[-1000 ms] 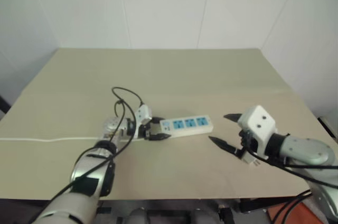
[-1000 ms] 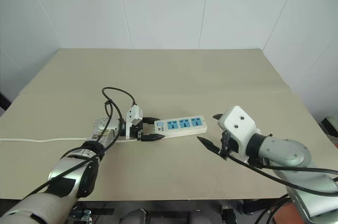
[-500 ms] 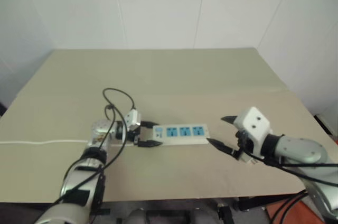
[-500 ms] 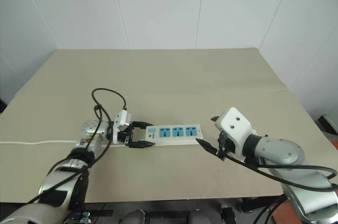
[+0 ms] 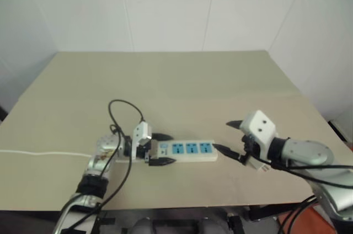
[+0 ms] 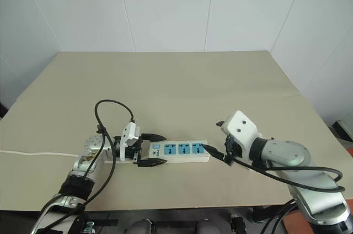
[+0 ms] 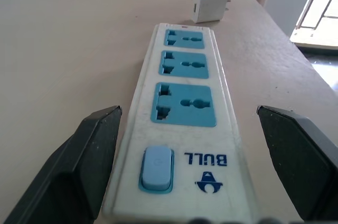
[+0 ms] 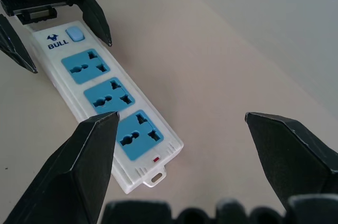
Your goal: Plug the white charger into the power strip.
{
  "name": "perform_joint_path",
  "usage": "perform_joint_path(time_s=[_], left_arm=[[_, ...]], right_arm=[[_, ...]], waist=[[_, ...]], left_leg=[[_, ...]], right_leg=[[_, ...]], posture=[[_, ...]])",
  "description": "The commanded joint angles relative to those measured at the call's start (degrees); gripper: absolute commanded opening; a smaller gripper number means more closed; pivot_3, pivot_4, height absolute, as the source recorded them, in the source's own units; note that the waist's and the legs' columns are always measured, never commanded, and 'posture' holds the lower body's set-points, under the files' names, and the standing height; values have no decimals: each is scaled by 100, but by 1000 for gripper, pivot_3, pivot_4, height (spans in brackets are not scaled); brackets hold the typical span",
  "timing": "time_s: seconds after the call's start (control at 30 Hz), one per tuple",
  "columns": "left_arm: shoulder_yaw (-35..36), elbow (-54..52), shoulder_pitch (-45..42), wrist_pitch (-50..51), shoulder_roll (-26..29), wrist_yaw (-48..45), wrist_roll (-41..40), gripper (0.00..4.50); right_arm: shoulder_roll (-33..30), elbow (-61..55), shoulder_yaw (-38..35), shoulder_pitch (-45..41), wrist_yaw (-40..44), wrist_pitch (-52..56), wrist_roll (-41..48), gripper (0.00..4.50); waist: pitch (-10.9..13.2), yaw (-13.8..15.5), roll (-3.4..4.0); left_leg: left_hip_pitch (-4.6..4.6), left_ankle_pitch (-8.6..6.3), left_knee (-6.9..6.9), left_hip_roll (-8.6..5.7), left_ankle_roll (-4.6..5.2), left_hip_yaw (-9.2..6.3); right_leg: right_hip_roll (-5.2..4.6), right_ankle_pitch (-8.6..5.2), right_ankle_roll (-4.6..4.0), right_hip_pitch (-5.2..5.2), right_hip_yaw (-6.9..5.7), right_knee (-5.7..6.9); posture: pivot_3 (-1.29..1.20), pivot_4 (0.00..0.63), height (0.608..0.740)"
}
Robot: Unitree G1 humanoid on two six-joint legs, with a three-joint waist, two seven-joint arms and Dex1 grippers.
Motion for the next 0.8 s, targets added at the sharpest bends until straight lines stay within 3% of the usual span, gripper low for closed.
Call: perform_joint_path(time_s=[0.03, 0.23, 0.8], left_arm=[[358, 339, -110, -642, 24, -118, -429, 4462], [628, 1381, -532, -777, 172, -904, -918, 4462], [-679, 3215, -1258, -1808, 229, -1091, -1454, 4462]], right_arm=[[9, -82, -60, -68, 17, -167, -44, 4500], [10, -118, -107, -29, 23, -156, -34, 4500], [-137, -257, -365, 138, 54, -69, 14, 4500]], waist=[[0, 12, 0], [0, 29, 0], [0, 25, 0]], left_leg=[[0, 0, 0, 0, 0, 0], [-2, 0, 1, -1, 0, 1], [-6, 0, 0, -1, 0, 1]], right_leg=[[0, 0, 0, 0, 0, -1], [-1, 0, 0, 1, -1, -4], [-2, 0, -1, -1, -1, -8]], posture=[[0, 150, 740], [0, 150, 740], [0, 150, 740]])
